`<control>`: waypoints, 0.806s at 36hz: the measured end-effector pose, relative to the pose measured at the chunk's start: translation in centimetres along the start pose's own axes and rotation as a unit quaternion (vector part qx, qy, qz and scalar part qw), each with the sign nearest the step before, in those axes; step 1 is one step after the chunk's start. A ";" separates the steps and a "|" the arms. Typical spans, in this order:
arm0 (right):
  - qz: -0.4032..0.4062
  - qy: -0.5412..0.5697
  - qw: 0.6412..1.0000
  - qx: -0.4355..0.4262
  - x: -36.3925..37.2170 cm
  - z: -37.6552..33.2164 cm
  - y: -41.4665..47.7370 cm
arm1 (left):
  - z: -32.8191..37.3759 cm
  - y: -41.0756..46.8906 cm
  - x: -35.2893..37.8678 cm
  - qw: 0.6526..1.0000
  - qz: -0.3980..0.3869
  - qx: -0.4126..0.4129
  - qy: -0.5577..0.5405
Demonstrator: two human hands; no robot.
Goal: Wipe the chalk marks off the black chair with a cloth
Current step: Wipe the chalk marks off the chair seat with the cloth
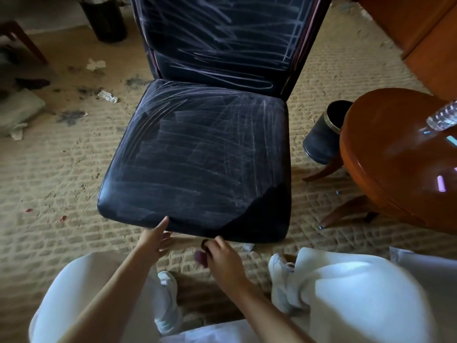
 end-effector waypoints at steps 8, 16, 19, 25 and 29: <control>0.206 0.020 0.978 -0.010 -11.3 3.8 1.6 | -0.4 0.5 -0.1 0.997 -0.008 -0.016 -0.075; 0.291 0.041 0.945 0.142 -13.9 7.7 4.1 | -1.1 0.3 0.6 0.997 -0.016 -0.020 -0.079; 0.268 0.073 0.950 0.142 -9.0 3.5 3.6 | -1.4 0.2 0.9 0.999 -0.019 -0.013 -0.049; 0.103 0.103 0.987 0.066 0.8 -3.0 1.6 | -2.0 0.6 0.2 0.997 -0.056 -0.045 -0.003; 0.138 0.106 0.985 0.023 -1.8 -1.5 0.6 | -1.0 0.5 -1.9 0.998 -0.024 -0.043 -0.039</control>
Point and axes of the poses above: each hand's wrist, its own y-axis towards the middle knuckle, its own x-axis out of the palm, z = x × y, the point moved 6 cm from there along y, towards the middle knuckle, and after that the axes turned 8 degrees about x, right-handed, at the moved point
